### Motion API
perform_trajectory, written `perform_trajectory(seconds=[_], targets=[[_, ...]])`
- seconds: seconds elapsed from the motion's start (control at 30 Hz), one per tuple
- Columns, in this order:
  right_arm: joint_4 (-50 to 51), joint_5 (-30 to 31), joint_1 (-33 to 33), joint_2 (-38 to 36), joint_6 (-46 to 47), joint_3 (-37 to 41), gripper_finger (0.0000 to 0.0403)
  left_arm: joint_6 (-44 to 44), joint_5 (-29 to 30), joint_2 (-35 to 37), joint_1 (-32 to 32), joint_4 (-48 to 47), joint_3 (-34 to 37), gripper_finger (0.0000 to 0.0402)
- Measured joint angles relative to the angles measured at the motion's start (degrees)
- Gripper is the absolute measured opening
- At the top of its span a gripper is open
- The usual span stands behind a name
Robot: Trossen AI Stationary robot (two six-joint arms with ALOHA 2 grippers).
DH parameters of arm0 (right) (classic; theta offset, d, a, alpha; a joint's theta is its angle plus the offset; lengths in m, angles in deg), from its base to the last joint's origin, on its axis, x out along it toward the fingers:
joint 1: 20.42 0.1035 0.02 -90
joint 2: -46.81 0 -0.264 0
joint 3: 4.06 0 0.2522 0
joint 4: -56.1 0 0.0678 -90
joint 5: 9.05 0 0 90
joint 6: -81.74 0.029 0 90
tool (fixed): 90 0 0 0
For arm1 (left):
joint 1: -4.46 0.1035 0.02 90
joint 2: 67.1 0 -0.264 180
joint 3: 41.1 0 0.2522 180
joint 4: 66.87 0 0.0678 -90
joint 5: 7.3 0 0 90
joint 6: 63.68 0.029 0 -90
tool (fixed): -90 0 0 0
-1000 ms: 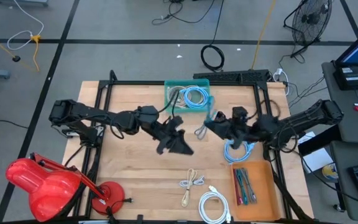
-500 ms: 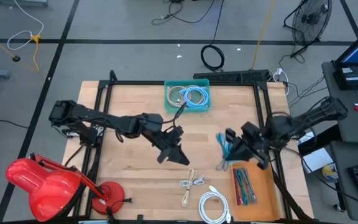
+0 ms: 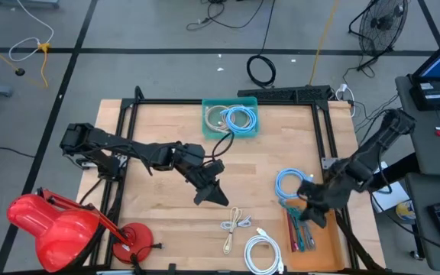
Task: Pick & Place USB Port
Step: Put the blue charger cable into the orange bin
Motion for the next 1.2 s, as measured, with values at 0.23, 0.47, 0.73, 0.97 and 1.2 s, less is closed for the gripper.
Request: perform_trajectory(seconds=[0.23,0.47,0.73,0.97,1.2], targets=[[1.7,2.6,9.5,5.3,29.2,0.0,0.0005,1.5,1.5,0.0,0.0,-0.5,0.0,0.0051],[6.4,3.2,16.8,10.4,48.5,0.0,0.0005,2.5,2.7,0.0,0.0,-0.9,0.0,0.0051],[11.5,-0.1,17.1,14.8,49.2,0.0,0.0005,2.2,2.7,0.0,0.0,-1.3,0.0,0.0051],[17.5,-2.7,17.1,16.5,49.7,0.0,0.0005,1.8,2.6,0.0,-0.2,-1.3,0.0,0.0051],[17.0,-2.8,17.1,18.2,49.8,0.0,0.0005,1.6,2.3,0.0,-1.1,-1.3,0.0,0.0051]])
